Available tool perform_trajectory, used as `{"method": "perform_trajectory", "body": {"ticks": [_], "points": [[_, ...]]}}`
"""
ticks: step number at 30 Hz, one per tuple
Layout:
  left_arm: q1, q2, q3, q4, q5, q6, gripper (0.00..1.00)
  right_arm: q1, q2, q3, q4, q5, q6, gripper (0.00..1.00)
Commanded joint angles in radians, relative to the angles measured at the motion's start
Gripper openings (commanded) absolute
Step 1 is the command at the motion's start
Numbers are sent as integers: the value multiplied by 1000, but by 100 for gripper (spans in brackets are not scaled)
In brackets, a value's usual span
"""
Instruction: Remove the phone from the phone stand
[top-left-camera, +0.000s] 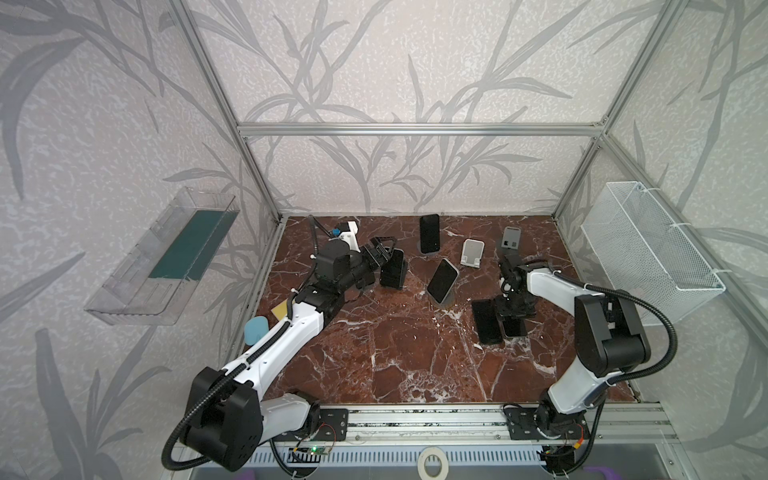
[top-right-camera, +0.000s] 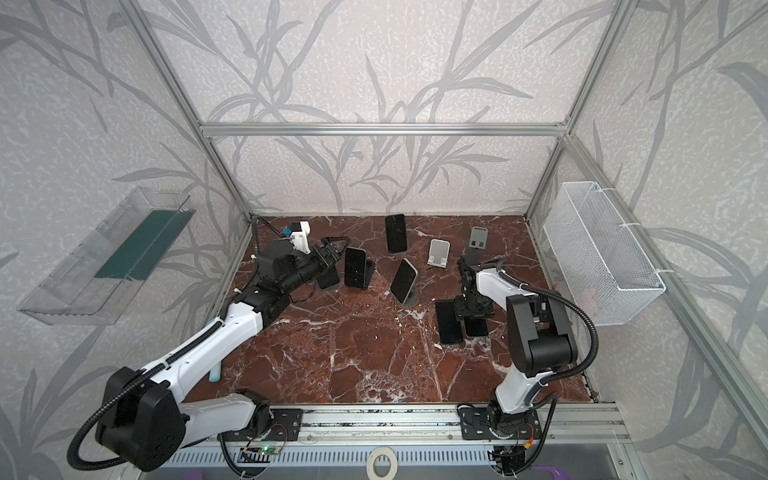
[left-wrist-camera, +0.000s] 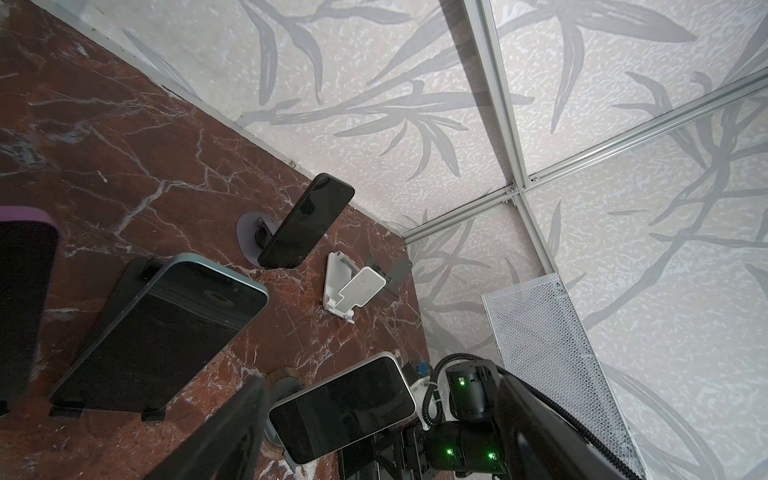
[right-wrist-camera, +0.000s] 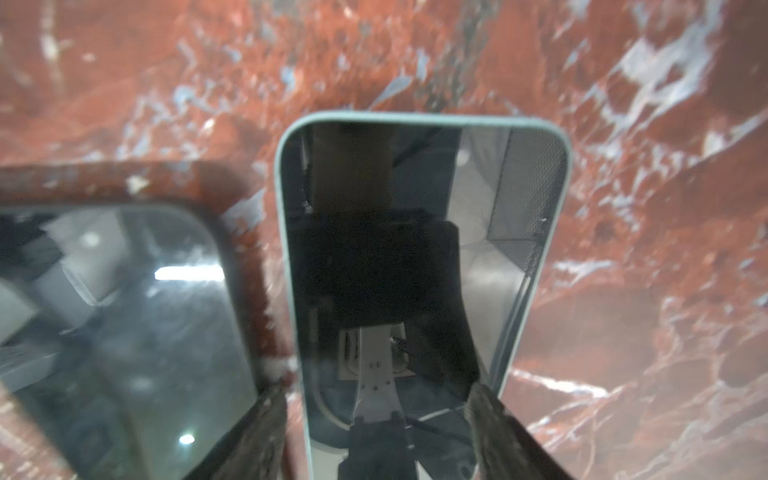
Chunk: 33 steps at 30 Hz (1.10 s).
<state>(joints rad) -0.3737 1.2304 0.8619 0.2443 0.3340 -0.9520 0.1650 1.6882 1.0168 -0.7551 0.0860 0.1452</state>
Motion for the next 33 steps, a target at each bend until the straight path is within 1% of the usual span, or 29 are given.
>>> {"method": "perform_trajectory", "body": {"ticks": [1, 5, 8, 10, 12, 13, 16, 18, 20, 23, 25, 26, 28, 31, 33], "points": [[-7, -28, 10, 0, -3, 9, 86, 5, -97, 32, -61, -32, 31, 71], [-7, -36, 8, -5, -12, 16, 86, 10, -181, 108, -90, -37, 57, 73], [-7, -47, 6, -6, -26, 21, 86, 31, -242, 158, -87, -45, 91, 74], [-7, -57, 2, -11, -47, 30, 87, 51, -282, 184, -72, -56, 127, 75], [-6, -69, 3, -34, -82, 47, 89, 73, -328, 210, -36, -103, 190, 74], [-5, -74, 6, -57, -100, 56, 90, 94, -347, 218, -14, -110, 213, 74], [-1, -88, 24, -115, -149, 95, 93, 189, -414, 226, 98, -64, 269, 73], [2, -100, 23, -107, -150, 123, 95, 264, -440, 229, 161, -23, 300, 68], [3, -108, 16, -102, -169, 139, 99, 336, -457, 215, 228, 29, 310, 66], [9, -110, 7, -118, -238, 180, 99, 434, -459, 194, 321, 73, 326, 66], [28, -114, 17, -146, -286, 221, 99, 468, -444, 193, 367, 33, 362, 66], [44, -115, 21, -175, -324, 230, 99, 482, -431, 203, 378, 3, 385, 66], [80, -120, 10, -182, -370, 233, 99, 509, -397, 242, 374, -18, 417, 69], [153, -118, -27, -135, -377, 191, 99, 565, -349, 305, 373, -17, 397, 75], [200, -111, -31, -129, -362, 157, 99, 610, -312, 341, 394, -53, 342, 77]]}}
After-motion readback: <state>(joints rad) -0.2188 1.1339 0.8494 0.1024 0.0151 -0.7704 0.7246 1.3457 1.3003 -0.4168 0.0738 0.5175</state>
